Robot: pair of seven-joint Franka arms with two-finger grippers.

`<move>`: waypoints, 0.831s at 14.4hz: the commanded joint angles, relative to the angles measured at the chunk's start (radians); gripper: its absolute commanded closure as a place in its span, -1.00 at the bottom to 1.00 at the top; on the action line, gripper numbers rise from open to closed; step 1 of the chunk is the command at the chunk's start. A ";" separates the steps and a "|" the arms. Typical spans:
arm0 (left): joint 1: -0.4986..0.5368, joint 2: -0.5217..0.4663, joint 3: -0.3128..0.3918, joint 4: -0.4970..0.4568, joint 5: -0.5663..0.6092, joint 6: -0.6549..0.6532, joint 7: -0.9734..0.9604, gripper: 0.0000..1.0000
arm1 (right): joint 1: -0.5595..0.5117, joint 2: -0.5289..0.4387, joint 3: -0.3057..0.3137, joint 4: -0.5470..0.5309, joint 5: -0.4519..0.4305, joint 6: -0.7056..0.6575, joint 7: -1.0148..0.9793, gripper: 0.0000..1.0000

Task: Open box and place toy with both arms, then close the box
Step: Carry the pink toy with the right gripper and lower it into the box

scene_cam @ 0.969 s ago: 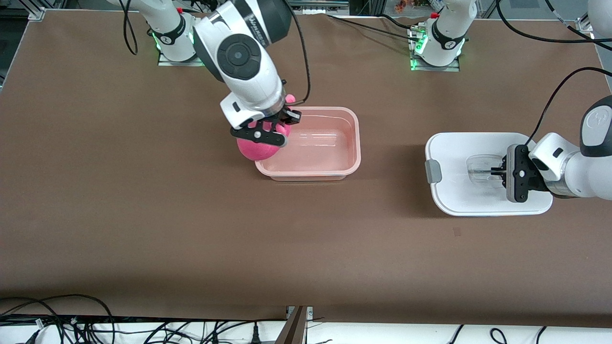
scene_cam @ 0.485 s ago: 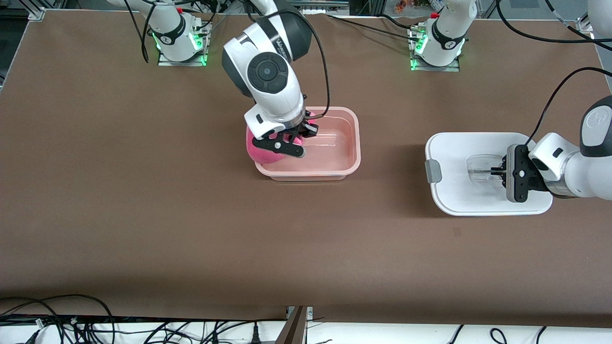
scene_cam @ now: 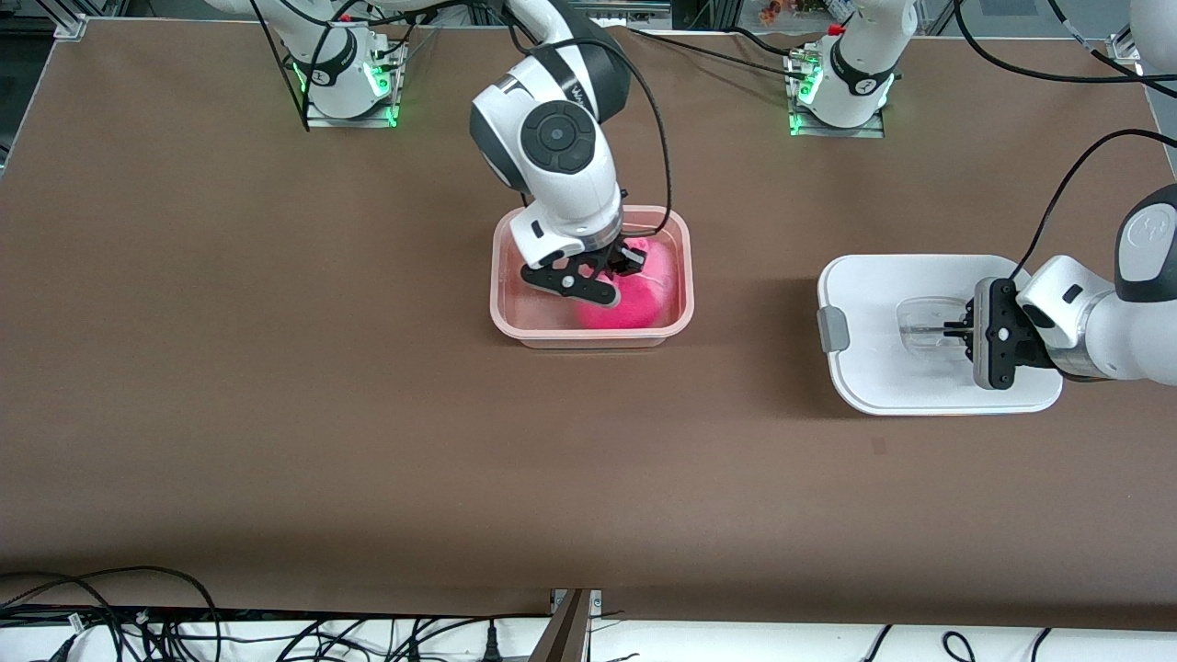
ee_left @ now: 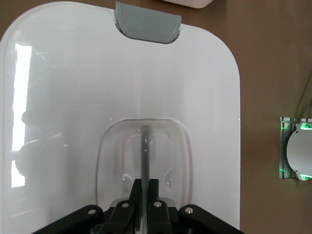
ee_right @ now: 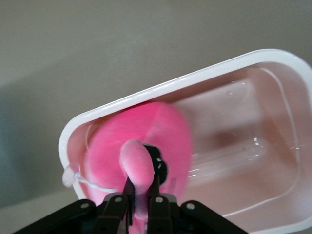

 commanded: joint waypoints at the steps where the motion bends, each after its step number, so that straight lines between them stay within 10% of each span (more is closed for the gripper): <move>1: 0.001 -0.005 0.000 0.006 -0.010 -0.016 0.019 1.00 | 0.000 0.000 -0.019 0.043 0.004 -0.019 0.002 -1.00; 12: 0.001 -0.005 0.000 0.006 -0.010 -0.018 0.019 1.00 | -0.090 -0.078 -0.086 0.038 -0.018 -0.206 -0.308 -1.00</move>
